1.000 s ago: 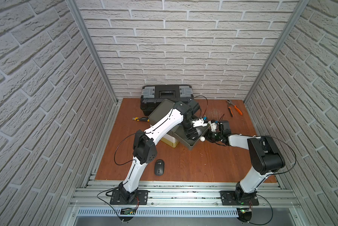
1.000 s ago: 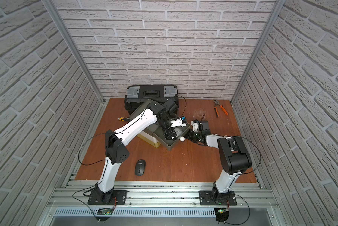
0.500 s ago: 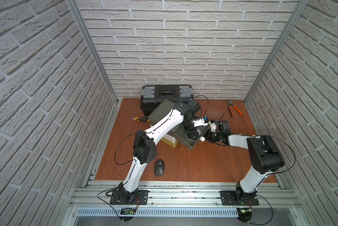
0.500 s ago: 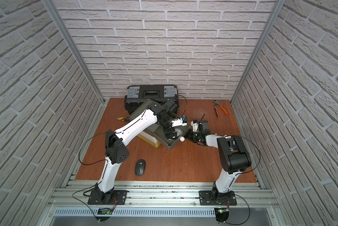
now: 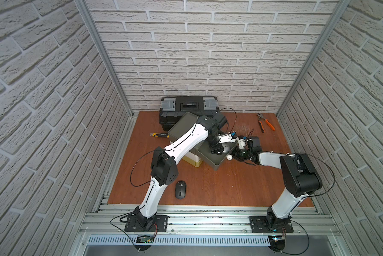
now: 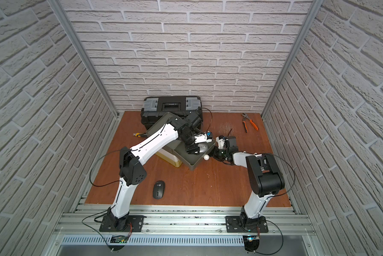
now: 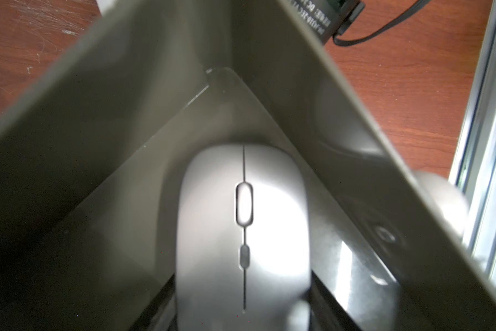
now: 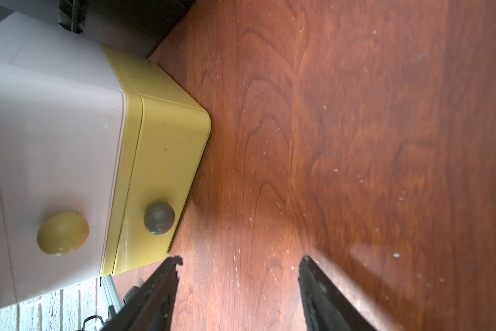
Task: Take the mice out of the drawer
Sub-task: Pick up the mouse from the drawer.
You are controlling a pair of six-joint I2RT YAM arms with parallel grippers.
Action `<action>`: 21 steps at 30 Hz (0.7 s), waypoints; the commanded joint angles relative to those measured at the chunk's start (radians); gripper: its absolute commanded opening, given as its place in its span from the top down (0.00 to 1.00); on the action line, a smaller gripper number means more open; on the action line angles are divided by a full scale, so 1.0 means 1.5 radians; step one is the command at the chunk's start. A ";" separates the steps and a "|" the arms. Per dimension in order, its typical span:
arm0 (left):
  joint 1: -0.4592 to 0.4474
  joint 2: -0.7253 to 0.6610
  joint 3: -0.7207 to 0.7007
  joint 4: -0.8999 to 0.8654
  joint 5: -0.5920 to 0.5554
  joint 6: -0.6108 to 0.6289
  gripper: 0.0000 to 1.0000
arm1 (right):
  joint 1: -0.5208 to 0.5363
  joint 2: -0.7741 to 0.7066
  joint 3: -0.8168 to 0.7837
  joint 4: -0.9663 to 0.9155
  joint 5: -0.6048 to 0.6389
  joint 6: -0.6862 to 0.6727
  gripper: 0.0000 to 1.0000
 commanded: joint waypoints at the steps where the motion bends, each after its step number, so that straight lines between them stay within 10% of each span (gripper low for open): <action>1: 0.004 0.014 -0.022 -0.023 -0.006 0.014 0.53 | 0.016 -0.007 0.018 0.032 -0.023 -0.013 0.32; 21: 0.000 -0.175 -0.023 0.008 -0.063 0.007 0.55 | 0.017 0.007 0.023 0.028 -0.023 -0.013 0.32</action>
